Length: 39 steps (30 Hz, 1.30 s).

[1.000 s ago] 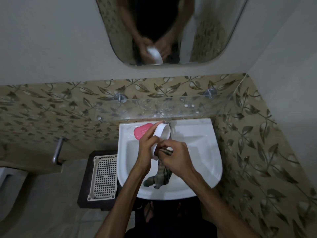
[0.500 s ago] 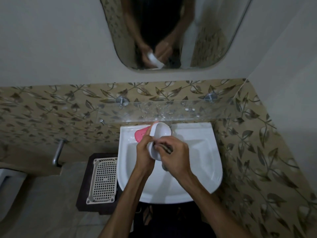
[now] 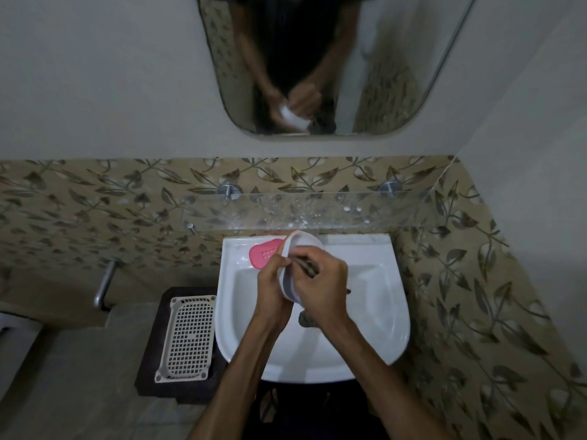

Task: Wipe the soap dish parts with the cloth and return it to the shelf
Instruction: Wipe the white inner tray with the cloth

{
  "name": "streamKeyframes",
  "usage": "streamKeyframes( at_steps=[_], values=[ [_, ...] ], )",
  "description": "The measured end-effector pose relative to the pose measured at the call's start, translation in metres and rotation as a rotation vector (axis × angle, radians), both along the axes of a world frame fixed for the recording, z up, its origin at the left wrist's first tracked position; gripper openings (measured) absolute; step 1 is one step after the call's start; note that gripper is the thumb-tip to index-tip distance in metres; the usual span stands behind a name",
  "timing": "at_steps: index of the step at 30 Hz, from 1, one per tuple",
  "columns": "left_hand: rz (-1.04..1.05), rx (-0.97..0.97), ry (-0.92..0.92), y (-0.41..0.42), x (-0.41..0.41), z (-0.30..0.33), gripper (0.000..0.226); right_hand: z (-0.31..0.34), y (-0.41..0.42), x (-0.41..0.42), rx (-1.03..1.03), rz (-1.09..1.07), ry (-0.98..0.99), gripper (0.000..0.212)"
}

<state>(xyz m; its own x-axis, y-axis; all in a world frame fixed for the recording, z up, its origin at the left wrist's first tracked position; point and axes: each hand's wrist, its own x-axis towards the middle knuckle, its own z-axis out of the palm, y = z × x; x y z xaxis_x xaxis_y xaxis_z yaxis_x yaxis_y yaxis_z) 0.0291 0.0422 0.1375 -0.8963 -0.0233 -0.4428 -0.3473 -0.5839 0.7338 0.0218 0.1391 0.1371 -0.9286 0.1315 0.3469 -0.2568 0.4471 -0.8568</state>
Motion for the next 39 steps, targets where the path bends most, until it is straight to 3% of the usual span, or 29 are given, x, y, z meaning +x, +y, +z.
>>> streamKeyframes(
  at_steps=[2, 6, 10, 13, 17, 22, 26, 30, 34, 37, 39],
  values=[
    [0.012, -0.024, 0.048, -0.007, -0.002, 0.0, 0.033, 0.0, 0.003, 0.005, 0.056, 0.135, 0.016, 0.018],
    [-0.015, -0.074, 0.1, -0.004, -0.004, 0.003, 0.035, -0.004, 0.023, -0.002, 0.112, 0.027, -0.067, 0.015],
    [-0.006, -0.103, 0.173, -0.007, -0.015, 0.007, 0.057, -0.002, 0.019, 0.014, 0.236, 0.244, -0.068, 0.014],
    [-0.008, -0.319, 0.298, -0.005, -0.021, 0.01, 0.062, -0.001, 0.023, 0.009, 0.213, 0.153, -0.117, 0.019],
    [0.025, -0.48, 0.411, -0.004, -0.023, 0.003, 0.067, 0.002, 0.013, 0.017, 0.149, 0.21, -0.209, 0.017],
    [0.035, -0.526, 0.467, -0.003, -0.017, -0.002, 0.068, 0.001, 0.016, 0.016, 0.177, 0.135, -0.238, 0.017],
    [0.069, -0.519, 0.457, -0.005, -0.018, -0.005, 0.068, 0.002, 0.011, 0.016, -0.026, 0.217, -0.354, 0.017],
    [0.05, -0.546, 0.5, -0.006, -0.022, -0.003, 0.07, 0.003, 0.009, 0.016, 0.11, 0.119, -0.25, 0.022],
    [0.074, -0.54, 0.525, -0.008, -0.027, -0.01, 0.07, 0.005, 0.01, 0.013, -0.354, 0.248, -0.529, 0.014],
    [0.054, -0.561, 0.535, -0.007, -0.028, -0.015, 0.069, 0.004, 0.005, 0.016, -0.347, 0.193, -0.502, 0.018],
    [0.055, -0.59, 0.566, -0.007, -0.028, -0.021, 0.069, 0.005, 0.002, 0.021, -0.499, 0.213, -0.605, 0.019]
  ],
)
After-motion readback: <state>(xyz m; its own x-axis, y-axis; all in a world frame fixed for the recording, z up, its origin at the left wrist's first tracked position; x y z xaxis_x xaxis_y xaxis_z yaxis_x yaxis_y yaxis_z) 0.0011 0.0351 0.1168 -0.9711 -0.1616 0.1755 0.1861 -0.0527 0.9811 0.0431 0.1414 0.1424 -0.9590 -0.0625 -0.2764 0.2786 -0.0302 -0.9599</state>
